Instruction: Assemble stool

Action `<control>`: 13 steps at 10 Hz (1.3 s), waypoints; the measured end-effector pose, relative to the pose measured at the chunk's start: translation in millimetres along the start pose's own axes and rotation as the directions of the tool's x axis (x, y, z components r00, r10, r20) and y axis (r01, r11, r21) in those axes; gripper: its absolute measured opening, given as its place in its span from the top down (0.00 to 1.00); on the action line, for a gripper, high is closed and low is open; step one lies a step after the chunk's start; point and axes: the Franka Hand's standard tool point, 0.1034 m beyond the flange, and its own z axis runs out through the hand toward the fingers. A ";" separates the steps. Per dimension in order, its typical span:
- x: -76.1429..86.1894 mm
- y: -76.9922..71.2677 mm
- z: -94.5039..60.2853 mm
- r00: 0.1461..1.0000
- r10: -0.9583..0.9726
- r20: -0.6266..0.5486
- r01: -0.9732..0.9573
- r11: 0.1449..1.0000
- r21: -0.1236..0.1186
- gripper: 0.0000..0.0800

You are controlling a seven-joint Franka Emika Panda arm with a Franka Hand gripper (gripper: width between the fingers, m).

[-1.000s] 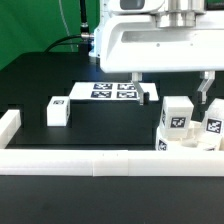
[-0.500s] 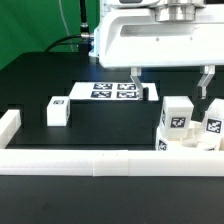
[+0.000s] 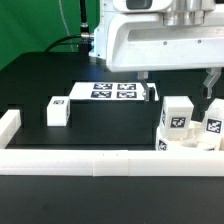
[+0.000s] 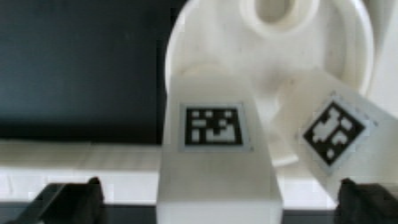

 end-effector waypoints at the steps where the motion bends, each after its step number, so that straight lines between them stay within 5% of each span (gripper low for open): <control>1: 1.6 2.3 2.9 1.000 -0.001 -0.016 0.001 1.000 -0.003 0.19; 4: -0.5 3.9 7.6 1.000 0.004 -0.010 -0.004 1.000 -0.005 0.19; 5: -0.6 2.0 7.7 1.000 0.004 -0.010 -0.004 1.000 -0.004 0.34; 6: -0.7 -0.4 7.8 1.000 0.006 -0.010 -0.006 1.000 -0.004 0.34; 7: -1.1 -2.7 8.2 1.000 0.013 -0.010 -0.013 1.000 -0.003 0.57; 13: -1.5 -2.3 8.6 0.965 0.263 -0.011 -0.263 0.965 0.002 0.58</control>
Offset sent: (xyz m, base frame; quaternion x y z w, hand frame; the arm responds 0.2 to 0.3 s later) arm -0.0019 0.0006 -0.0014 -0.0042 -0.0006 0.0033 1.0000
